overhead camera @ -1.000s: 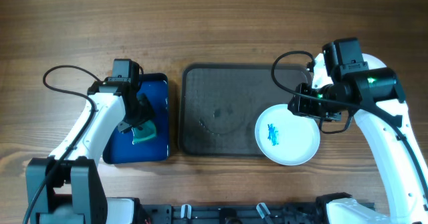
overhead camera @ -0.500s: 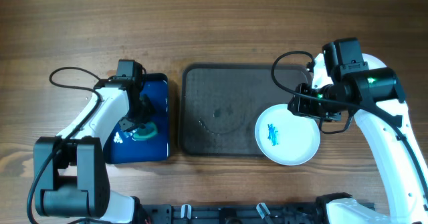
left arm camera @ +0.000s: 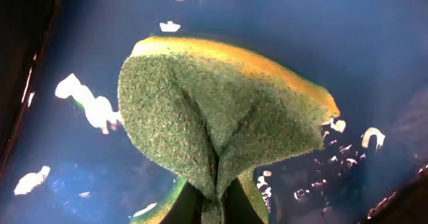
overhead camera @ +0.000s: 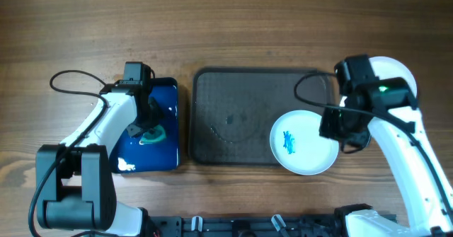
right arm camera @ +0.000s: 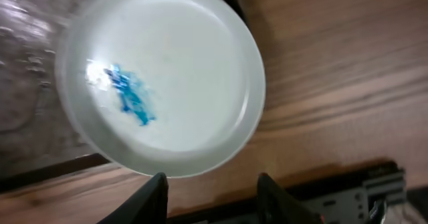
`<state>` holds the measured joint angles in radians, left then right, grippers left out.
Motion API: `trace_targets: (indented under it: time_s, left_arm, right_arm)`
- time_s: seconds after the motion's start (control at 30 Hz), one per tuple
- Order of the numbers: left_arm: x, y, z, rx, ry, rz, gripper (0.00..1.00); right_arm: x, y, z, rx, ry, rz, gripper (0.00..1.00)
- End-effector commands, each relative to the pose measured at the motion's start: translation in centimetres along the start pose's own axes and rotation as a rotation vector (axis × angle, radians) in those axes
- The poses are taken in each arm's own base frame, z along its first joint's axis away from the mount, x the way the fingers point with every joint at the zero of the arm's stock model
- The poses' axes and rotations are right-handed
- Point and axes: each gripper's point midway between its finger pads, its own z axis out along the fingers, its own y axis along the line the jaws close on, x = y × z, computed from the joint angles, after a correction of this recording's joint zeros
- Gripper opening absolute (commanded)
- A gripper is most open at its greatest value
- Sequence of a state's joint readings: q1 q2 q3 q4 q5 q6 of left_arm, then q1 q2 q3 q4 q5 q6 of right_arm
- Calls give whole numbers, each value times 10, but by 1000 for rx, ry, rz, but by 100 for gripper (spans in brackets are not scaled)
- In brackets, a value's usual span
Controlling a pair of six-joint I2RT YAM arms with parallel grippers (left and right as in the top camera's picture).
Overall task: Clean dirty plates on tray and stack at the side
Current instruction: 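Grip the rim of the last blue-smeared plate and pull it left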
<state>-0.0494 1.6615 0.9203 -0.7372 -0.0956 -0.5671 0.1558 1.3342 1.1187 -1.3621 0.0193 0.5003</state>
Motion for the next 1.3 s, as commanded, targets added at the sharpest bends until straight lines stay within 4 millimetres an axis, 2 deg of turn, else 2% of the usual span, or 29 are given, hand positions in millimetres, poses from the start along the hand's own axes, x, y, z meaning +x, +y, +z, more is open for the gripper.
trace_targets:
  time_s: [0.0,0.07,0.2,0.37,0.63,0.7,0.77,0.9,1.0,1.03,1.1,1.27]
  left_arm:
    - [-5,5,3,-25,-22,-21,4]
    - [-5,4,3,-24,-24,-21,4]
    - [-6,3,3,-20,-30,-22,4]
    - [-10,1,3,-9,-43,-23,4]
    - [-11,0,3,-6,-48,-22,4]
    - [-11,0,3,-6,-47,-21,4]
    - [-11,0,3,-6,-48,-21,4]
    - [-12,-1,3,-1,-54,-22,4]
    - [-14,-2,3,4,-60,-23,4]
    - [-14,-3,3,5,-62,-23,4]
    - [-14,-3,3,5,-62,-23,4]
    - [-14,-2,3,5,-62,-23,4]
  right_arm:
    - [4,-9,11,42,-5,114,48]
    - [7,-10,12,48,4,187,44]
    - [2,-11,25,61,-8,260,47]
    - [-10,-11,48,77,25,313,47]
    - [-14,-16,90,190,143,347,44]
    - [-22,-23,92,190,130,329,41]
    - [-31,-31,88,180,125,276,41]
    - [-33,-48,89,140,166,192,52]
    - [-31,-45,89,105,185,190,54]
    - [-31,-44,89,98,187,191,53]
    - [-33,-38,90,64,182,174,44]
    - [-36,-27,91,0,181,153,43]
